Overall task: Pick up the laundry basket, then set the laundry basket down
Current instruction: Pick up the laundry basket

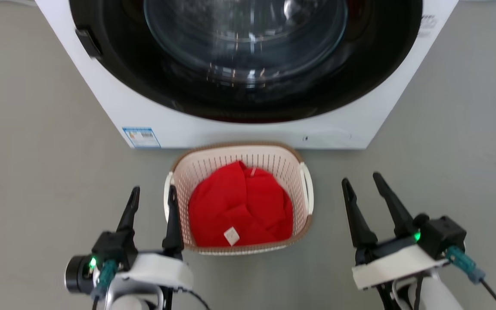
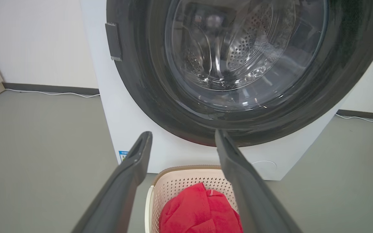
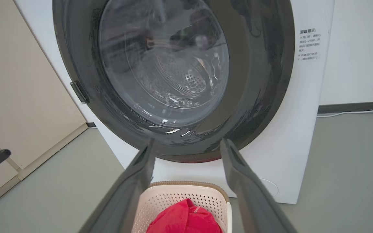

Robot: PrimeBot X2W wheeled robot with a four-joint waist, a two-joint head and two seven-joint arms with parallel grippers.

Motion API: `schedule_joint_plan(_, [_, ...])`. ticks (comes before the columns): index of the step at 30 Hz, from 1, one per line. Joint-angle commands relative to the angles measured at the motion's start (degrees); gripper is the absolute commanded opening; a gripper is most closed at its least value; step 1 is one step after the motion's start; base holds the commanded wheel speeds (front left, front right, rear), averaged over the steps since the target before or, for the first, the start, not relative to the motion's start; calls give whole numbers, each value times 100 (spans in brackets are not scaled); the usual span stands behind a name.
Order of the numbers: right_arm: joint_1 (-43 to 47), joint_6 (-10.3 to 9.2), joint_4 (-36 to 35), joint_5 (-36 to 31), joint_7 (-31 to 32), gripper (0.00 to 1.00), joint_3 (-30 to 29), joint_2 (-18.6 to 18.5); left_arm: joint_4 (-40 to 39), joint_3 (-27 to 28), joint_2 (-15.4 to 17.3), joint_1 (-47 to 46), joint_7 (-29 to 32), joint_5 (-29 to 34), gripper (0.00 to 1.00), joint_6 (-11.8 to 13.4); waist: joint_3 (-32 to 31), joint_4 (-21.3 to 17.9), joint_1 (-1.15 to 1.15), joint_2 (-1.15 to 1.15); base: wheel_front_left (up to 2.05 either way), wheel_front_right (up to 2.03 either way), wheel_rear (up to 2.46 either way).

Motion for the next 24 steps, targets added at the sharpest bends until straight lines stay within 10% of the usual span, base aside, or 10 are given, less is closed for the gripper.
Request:
schedule_joint_plan(1, [-247,41,-54,-6,-62,100,125,4,-77,155,14,-331,-34,-131,100,-38,306,2,0,0,0,0,0])
schedule_joint_plan(24, [-2300,41,991,-294,-62,100,-179,-81,1276,30,14,-2599,-34,-401,100,-2,2801,172,0,0,0,0,0])
